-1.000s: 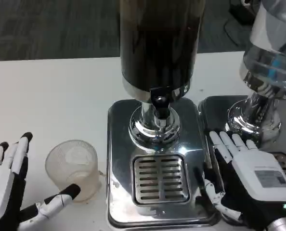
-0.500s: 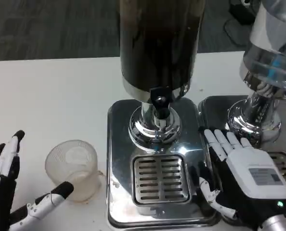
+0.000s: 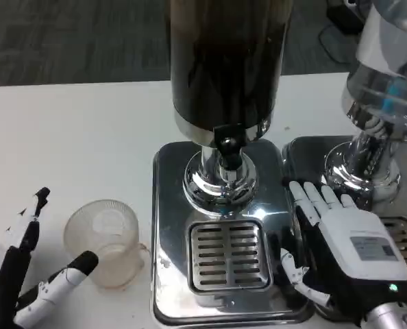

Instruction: Grasp the cup under the faucet to collect the drink, then remove the cup.

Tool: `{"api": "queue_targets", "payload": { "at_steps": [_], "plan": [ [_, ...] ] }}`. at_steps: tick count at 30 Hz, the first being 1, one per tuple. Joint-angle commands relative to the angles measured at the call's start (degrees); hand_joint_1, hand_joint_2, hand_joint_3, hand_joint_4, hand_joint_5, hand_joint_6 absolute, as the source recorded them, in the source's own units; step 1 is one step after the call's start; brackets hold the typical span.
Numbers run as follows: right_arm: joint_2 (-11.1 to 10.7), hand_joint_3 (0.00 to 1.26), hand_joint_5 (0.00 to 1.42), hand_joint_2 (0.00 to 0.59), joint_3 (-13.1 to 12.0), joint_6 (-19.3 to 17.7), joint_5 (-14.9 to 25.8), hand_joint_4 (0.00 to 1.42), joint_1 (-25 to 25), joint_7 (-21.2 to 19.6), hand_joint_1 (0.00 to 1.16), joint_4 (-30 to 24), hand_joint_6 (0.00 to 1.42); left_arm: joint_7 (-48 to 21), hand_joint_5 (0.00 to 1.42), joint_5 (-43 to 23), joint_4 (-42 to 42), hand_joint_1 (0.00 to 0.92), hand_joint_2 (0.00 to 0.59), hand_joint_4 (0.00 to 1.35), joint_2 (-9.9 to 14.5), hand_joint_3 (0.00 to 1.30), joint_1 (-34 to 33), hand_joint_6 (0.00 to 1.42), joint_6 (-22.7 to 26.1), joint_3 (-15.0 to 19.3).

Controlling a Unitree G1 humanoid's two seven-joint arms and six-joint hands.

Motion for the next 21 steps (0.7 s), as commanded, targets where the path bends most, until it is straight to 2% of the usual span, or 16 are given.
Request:
{"api": "queue_targets", "payload": {
  "at_steps": [1,11,16,21],
  "plan": [
    [0.9,0.0,0.0,0.583,0.6,0.9,-0.8,0.0,-0.6,-1.2,0.41,1.1,0.0,0.3,0.0,0.5,4.5,0.0,0.0,0.0,0.4,0.0,-1.7,0.0,-3.3,-1.0],
    [3.0,0.01,0.0,0.582,2.3,3.2,-2.6,0.0,0.0,-2.5,0.41,1.2,0.0,2.2,0.0,1.1,14.9,0.0,0.0,0.0,0.9,0.0,-6.1,0.0,-9.8,-1.8],
    [3.5,0.01,0.0,0.582,3.3,3.7,-3.1,0.0,-0.4,-2.7,0.41,1.4,0.0,1.6,0.0,1.5,17.4,0.002,0.0,0.0,1.7,0.0,-7.5,0.0,-10.5,-2.9],
    [3.8,0.01,0.0,0.582,3.5,4.2,-3.0,0.0,-0.6,-2.9,0.41,1.7,0.0,0.2,0.0,2.3,18.5,0.043,0.0,0.0,2.9,0.0,-9.2,0.0,-10.1,-4.6]
  ]
}}
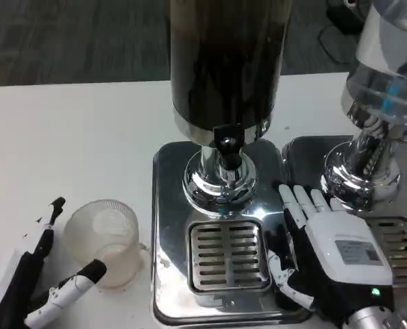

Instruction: Grasp the cup under the faucet to collect the drink, then remove the cup.

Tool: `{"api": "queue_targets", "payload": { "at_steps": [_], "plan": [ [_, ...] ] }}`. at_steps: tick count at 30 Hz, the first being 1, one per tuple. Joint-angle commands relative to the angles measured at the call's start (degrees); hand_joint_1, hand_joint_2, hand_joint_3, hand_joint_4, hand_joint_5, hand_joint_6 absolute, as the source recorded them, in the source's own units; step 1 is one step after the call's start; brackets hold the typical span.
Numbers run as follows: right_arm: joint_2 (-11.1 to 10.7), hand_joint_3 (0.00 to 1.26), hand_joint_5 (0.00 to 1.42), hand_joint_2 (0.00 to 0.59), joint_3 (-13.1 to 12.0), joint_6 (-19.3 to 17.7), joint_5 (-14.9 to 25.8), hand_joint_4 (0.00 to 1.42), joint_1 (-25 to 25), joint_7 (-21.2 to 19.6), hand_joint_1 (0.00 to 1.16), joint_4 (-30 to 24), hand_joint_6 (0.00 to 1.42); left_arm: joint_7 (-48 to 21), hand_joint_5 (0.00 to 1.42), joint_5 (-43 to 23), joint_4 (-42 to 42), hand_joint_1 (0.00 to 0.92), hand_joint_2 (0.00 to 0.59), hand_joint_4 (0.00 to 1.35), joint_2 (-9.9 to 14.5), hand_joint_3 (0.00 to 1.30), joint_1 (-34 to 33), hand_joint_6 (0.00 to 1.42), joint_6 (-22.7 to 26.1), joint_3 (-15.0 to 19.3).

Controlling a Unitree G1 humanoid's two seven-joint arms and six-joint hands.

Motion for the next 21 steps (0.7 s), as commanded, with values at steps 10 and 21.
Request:
{"api": "queue_targets", "payload": {
  "at_steps": [10,21],
  "plan": [
    [0.2,0.02,0.0,0.582,0.3,0.7,-0.7,0.0,-0.3,-1.0,0.41,0.4,0.0,-3.0,0.0,0.9,4.3,0.231,0.041,0.0,1.5,0.0,-5.5,0.0,-0.3,-4.1],
    [0.1,0.03,0.0,0.582,-0.1,0.8,-0.2,0.0,-0.1,-0.8,0.4,0.3,0.0,-0.8,0.03,-0.3,7.8,0.254,0.048,0.0,-0.3,0.0,-7.5,0.0,-4.5,-4.5]
  ]
}}
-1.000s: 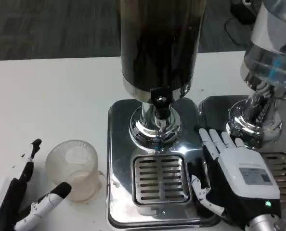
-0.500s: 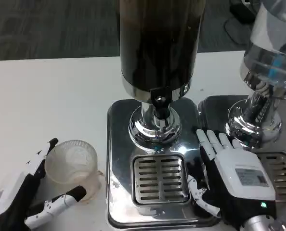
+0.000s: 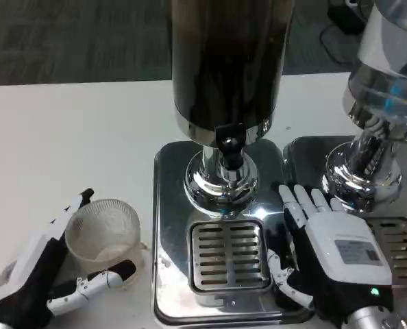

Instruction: Grasp the cup under the faucet to collect the drink, then remove the cup.

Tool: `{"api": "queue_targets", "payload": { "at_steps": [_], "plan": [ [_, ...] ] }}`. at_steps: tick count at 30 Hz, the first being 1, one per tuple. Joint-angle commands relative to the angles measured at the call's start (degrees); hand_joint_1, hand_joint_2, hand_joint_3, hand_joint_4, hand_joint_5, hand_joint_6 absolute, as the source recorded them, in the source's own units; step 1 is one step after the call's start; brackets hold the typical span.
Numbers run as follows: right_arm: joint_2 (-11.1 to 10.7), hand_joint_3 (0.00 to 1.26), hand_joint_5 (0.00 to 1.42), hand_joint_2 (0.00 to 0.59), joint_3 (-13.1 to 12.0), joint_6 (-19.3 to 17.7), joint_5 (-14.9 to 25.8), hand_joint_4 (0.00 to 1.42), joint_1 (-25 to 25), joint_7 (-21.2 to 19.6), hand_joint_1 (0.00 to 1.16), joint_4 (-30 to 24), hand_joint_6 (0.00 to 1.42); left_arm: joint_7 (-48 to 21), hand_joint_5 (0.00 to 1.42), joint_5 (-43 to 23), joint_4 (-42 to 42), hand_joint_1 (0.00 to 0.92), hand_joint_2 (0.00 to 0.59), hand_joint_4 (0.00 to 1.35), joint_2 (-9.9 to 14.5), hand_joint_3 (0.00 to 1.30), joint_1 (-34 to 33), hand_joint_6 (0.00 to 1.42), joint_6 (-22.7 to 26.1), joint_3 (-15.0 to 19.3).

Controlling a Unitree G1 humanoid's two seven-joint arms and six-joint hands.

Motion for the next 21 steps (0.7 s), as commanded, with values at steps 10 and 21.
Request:
{"api": "queue_targets", "payload": {
  "at_steps": [10,21],
  "plan": [
    [-0.3,0.04,0.0,0.571,-0.6,0.4,0.5,0.0,0.4,-0.4,0.4,-0.3,0.0,-0.2,0.06,-1.0,2.8,0.225,0.04,0.0,-1.4,0.0,-1.8,0.0,-3.2,-1.5],
    [-0.7,0.05,0.0,0.568,-0.5,0.0,1.0,0.0,0.1,0.2,0.4,-0.3,0.0,2.8,0.28,-0.3,2.9,0.386,0.091,0.02,-1.4,0.0,-1.8,0.19,-4.2,-1.7]
  ]
}}
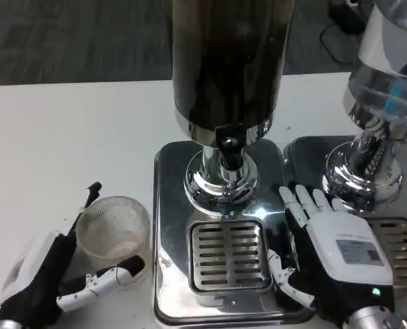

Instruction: Grasp the cup under the faucet to collect the drink, then remove the cup.

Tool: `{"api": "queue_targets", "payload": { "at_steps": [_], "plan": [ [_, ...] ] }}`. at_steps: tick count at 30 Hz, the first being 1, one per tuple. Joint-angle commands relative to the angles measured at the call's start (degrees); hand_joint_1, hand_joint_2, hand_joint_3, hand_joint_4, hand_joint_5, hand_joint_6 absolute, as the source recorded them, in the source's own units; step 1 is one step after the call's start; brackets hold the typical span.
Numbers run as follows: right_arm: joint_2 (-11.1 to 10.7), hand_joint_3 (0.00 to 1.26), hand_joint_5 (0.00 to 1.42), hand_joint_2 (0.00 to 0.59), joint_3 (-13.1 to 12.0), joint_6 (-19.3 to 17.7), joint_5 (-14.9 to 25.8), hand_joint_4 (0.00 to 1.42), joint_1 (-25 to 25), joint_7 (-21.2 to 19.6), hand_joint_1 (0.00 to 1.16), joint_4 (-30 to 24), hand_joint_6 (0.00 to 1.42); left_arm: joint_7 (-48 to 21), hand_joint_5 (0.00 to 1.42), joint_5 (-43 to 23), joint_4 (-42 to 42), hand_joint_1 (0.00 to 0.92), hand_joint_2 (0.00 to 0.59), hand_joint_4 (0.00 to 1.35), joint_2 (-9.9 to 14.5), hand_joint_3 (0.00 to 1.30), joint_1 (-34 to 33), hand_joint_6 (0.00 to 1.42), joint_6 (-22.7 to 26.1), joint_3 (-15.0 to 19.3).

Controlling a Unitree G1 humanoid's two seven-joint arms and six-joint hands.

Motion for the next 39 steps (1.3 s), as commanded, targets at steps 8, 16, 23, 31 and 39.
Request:
{"api": "queue_targets", "payload": {
  "at_steps": [8,16,23,31,39],
  "plan": [
    [-0.7,0.05,0.0,0.567,-0.2,0.0,0.9,0.0,-0.1,0.0,0.4,0.0,0.0,7.1,0.42,3.1,-0.3,0.439,0.113,0.17,-0.2,0.1,0.5,0.3,-2.3,0.0],
    [-0.8,0.05,0.0,0.565,-0.2,0.1,0.8,0.0,-0.2,-0.1,0.4,0.0,0.0,12.2,0.5,5.0,-1.1,0.439,0.118,0.23,-0.4,0.16,1.4,0.37,-3.1,0.4],
    [-1.4,0.05,0.0,0.56,-0.5,0.1,0.8,0.0,0.2,-0.2,0.39,-0.6,0.0,15.4,0.54,6.3,-1.3,0.422,0.119,0.25,-1.0,0.18,1.6,0.41,-3.2,0.2],
    [-2.1,0.05,0.0,0.559,-1.1,0.0,1.2,0.0,-0.2,0.5,0.38,-1.1,0.0,18.2,0.56,7.6,-1.9,0.405,0.121,0.27,-2.0,0.21,1.2,0.43,-3.0,0.3],
    [-2.6,0.05,0.0,0.558,-1.6,-0.3,1.5,0.0,-0.4,0.7,0.38,-1.1,0.0,20.5,0.55,8.8,-2.3,0.393,0.128,0.28,-2.5,0.22,1.3,0.42,-3.3,0.3]
  ]
}}
